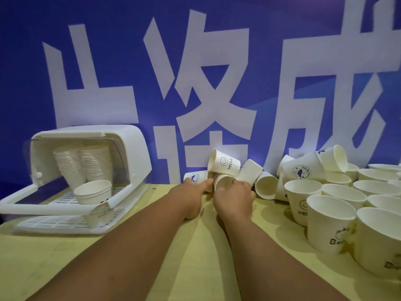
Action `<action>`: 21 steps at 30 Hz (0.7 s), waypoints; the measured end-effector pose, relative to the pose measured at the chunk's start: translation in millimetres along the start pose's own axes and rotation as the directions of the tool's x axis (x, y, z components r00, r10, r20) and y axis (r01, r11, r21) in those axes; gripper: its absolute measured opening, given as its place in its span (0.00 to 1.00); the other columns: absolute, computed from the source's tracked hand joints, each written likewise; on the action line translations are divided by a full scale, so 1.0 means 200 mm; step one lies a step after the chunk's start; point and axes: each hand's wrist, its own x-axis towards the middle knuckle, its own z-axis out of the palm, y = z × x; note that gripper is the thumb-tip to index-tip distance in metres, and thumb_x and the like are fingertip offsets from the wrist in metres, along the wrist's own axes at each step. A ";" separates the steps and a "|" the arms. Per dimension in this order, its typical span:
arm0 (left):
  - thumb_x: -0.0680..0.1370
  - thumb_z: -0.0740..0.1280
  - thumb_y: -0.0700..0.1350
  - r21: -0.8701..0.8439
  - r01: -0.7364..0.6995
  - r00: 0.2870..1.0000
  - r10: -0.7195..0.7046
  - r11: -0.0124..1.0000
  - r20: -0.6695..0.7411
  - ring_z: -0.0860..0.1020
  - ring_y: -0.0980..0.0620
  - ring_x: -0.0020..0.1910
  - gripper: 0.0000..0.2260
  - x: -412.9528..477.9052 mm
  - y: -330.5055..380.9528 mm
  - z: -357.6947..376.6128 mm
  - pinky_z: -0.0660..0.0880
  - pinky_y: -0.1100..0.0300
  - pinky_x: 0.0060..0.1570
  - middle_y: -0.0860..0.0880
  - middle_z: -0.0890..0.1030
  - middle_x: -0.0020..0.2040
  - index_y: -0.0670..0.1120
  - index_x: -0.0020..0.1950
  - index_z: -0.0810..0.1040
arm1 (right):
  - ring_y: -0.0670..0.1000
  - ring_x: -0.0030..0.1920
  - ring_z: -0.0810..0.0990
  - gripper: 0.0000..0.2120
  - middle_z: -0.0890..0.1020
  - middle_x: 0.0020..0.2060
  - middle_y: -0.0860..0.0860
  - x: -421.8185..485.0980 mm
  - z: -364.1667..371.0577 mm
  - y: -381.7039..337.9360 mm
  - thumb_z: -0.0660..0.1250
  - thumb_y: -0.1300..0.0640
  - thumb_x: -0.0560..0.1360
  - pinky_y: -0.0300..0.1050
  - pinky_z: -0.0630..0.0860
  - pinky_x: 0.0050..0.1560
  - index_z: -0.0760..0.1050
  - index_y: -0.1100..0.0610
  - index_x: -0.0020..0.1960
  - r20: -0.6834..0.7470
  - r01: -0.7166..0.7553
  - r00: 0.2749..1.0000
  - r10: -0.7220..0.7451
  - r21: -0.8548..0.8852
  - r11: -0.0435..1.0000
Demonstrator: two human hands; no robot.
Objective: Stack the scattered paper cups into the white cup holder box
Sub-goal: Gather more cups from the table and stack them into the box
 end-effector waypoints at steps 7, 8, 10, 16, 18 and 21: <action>0.80 0.65 0.45 -0.029 0.079 0.987 -0.083 0.996 -0.140 0.79 0.41 0.58 0.31 -0.02 -0.06 0.06 0.78 0.49 0.58 0.39 0.61 0.77 0.48 0.80 0.56 | 0.57 0.68 0.64 0.34 0.70 0.68 0.51 0.00 0.01 0.00 0.67 0.36 0.72 0.53 0.69 0.64 0.69 0.54 0.72 -0.099 -0.033 0.994 0.046 0.126 0.992; 0.80 0.65 0.45 -0.039 0.091 0.977 -0.096 0.995 -0.189 0.79 0.42 0.55 0.27 -0.04 -0.07 0.07 0.79 0.50 0.54 0.40 0.65 0.73 0.47 0.77 0.60 | 0.56 0.68 0.65 0.35 0.70 0.68 0.50 0.00 0.01 0.00 0.68 0.36 0.71 0.53 0.70 0.64 0.69 0.53 0.71 -0.105 -0.024 0.994 0.038 0.135 0.991; 0.80 0.65 0.44 -0.045 0.106 0.953 -0.114 0.993 -0.280 0.79 0.45 0.51 0.21 -0.08 -0.07 0.08 0.79 0.53 0.49 0.44 0.69 0.67 0.45 0.73 0.65 | 0.55 0.69 0.65 0.33 0.70 0.67 0.50 -0.01 0.01 -0.01 0.71 0.37 0.70 0.52 0.69 0.65 0.71 0.52 0.69 -0.113 0.003 0.993 0.017 0.167 0.986; 0.80 0.70 0.43 -0.033 0.076 0.906 -0.083 0.997 -0.415 0.73 0.51 0.46 0.17 -0.26 -0.08 0.03 0.73 0.59 0.45 0.48 0.74 0.58 0.47 0.68 0.73 | 0.50 0.55 0.73 0.27 0.71 0.58 0.47 -0.05 -0.02 -0.03 0.76 0.45 0.69 0.44 0.71 0.51 0.68 0.46 0.62 -0.068 0.048 0.997 -0.025 0.360 0.932; 0.80 0.70 0.46 -0.061 0.069 0.884 -0.090 0.996 -0.460 0.74 0.51 0.45 0.14 -0.35 -0.11 -0.01 0.72 0.58 0.44 0.49 0.74 0.56 0.47 0.64 0.75 | 0.49 0.52 0.75 0.28 0.72 0.56 0.46 -0.07 -0.02 -0.04 0.78 0.45 0.67 0.47 0.76 0.51 0.65 0.43 0.60 -0.063 0.076 0.997 -0.055 0.411 0.908; 0.78 0.72 0.54 -0.153 0.030 0.830 -0.109 0.988 -0.546 0.76 0.50 0.49 0.13 -0.48 -0.17 -0.07 0.75 0.56 0.48 0.52 0.76 0.54 0.49 0.57 0.76 | 0.49 0.54 0.76 0.34 0.73 0.57 0.45 -0.09 -0.02 -0.06 0.80 0.44 0.66 0.47 0.79 0.53 0.63 0.41 0.65 -0.041 0.108 0.994 -0.100 0.469 0.876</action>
